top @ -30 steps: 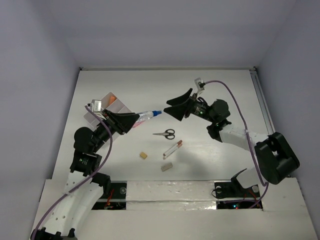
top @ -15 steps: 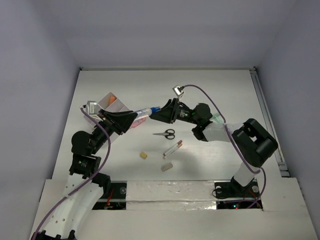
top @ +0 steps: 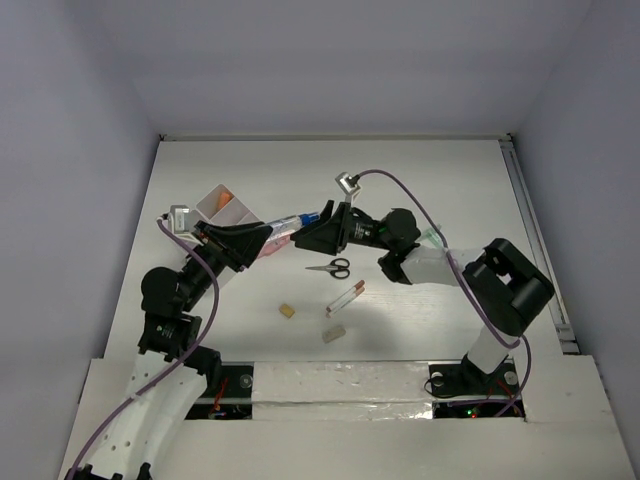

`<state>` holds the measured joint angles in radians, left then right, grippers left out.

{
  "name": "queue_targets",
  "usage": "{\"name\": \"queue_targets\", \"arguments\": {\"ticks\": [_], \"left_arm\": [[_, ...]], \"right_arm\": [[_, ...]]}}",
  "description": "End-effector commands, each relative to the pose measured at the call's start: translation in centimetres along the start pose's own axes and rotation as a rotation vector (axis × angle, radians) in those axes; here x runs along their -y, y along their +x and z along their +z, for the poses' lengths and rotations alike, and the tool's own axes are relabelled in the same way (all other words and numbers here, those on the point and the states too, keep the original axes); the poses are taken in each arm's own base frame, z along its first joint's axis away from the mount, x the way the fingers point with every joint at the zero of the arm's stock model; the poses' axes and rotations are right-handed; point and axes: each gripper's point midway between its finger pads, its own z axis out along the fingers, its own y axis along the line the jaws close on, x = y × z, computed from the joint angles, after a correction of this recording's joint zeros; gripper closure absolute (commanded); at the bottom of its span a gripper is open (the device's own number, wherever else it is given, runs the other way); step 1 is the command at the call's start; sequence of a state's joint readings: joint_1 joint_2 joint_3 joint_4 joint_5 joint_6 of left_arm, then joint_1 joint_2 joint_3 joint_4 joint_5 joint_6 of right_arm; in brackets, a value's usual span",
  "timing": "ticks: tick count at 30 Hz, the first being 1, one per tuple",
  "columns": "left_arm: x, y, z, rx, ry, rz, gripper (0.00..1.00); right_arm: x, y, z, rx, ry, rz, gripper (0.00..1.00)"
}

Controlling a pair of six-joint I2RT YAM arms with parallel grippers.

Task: Sort the stationery into containers
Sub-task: Place the stationery in the storage box.

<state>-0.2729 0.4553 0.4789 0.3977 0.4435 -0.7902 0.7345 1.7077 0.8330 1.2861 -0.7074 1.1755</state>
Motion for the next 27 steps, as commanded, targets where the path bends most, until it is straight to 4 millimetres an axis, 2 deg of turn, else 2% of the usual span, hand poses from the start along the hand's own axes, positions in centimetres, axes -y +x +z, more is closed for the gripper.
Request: {"name": "queue_targets", "arguments": {"ticks": [1,9,17,19,20,23,27], "left_arm": [[1.4,-1.0,-0.2,0.047,0.063,0.021,1.00],[0.8,-0.6,-0.4,0.048,0.052,0.014,1.00],[0.6,-0.7,-0.5,0.060,0.043,0.029,1.00],[0.6,-0.9,-0.5,0.071,0.040,0.034,1.00],[0.6,-0.9,-0.5,0.071,0.038,0.036,1.00],[0.5,-1.0,-0.6,0.075,0.032,0.041,1.00],[0.2,-1.0,-0.6,0.074,0.017,0.046,1.00]], "right_arm": [[-10.1,-3.6,0.1,0.132,-0.373,-0.353,0.02],[-11.4,-4.6,0.9,0.132,-0.421,-0.384,0.07],[-10.6,-3.9,1.6,0.094,-0.426,-0.345,0.21],[-10.5,-3.9,1.6,0.094,-0.426,-0.345,0.28],[-10.6,-3.9,1.5,0.094,-0.426,-0.345,0.37],[-10.4,-3.9,1.5,0.095,-0.422,-0.343,0.48],[-10.6,-3.9,1.5,0.097,-0.426,-0.351,0.74]]}}
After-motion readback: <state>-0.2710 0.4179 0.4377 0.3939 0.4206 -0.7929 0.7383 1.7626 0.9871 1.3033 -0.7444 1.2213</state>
